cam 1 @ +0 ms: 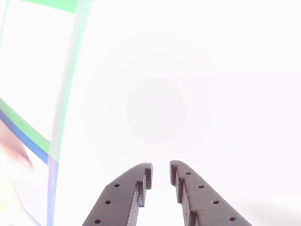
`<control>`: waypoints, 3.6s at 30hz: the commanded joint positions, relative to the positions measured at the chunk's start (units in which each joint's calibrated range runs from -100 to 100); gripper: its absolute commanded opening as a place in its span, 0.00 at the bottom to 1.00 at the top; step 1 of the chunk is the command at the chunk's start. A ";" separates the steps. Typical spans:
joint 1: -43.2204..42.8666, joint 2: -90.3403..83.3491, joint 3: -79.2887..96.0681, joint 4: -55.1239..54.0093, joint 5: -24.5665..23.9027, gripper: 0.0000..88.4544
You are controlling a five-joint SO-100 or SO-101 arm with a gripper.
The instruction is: Tower of hanoi
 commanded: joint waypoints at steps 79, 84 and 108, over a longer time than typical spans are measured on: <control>-0.15 -0.51 -0.59 1.91 0.20 0.00; -0.15 -0.51 -0.59 1.91 0.20 0.00; -2.16 -0.51 -0.59 1.99 2.23 0.00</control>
